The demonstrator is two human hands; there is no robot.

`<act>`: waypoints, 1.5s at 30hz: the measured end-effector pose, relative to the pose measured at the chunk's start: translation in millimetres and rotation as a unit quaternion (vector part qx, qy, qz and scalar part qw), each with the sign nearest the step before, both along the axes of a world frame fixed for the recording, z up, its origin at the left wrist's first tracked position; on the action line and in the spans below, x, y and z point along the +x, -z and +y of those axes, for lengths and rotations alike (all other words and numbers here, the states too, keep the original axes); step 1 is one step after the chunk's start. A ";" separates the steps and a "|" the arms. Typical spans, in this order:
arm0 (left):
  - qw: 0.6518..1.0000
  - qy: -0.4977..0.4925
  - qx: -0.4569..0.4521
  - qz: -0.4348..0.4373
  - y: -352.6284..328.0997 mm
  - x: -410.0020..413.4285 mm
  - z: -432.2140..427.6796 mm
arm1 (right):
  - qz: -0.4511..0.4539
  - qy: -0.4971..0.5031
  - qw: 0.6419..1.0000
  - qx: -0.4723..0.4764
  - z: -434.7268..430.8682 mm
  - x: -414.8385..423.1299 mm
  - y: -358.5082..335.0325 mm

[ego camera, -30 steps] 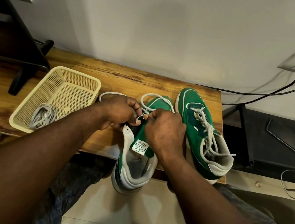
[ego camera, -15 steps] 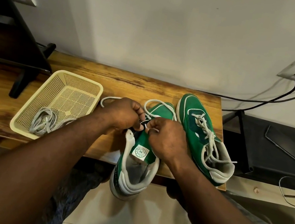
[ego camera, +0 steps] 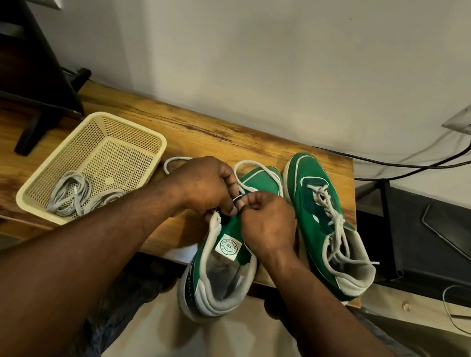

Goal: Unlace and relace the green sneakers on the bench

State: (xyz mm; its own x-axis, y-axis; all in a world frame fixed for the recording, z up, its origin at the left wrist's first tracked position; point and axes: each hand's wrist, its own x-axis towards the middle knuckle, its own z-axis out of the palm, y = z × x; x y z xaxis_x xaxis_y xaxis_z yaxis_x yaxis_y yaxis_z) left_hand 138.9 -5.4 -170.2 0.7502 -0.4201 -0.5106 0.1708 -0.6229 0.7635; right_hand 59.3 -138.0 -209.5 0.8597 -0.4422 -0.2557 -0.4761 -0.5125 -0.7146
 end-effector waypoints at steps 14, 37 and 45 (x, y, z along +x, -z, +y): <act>0.983 -0.127 -0.013 0.129 21.5 7.3 -1.8 | -0.069 0.024 0.997 0.039 -3.5 -1.8 15.8; 0.984 -0.090 -0.013 0.154 14.1 8.3 -3.3 | -0.076 -0.081 0.993 -0.041 -20.0 -4.8 23.0; 0.976 -0.101 -0.018 0.192 18.5 5.1 -3.7 | -0.094 -0.085 0.990 -0.055 -17.7 -4.7 32.1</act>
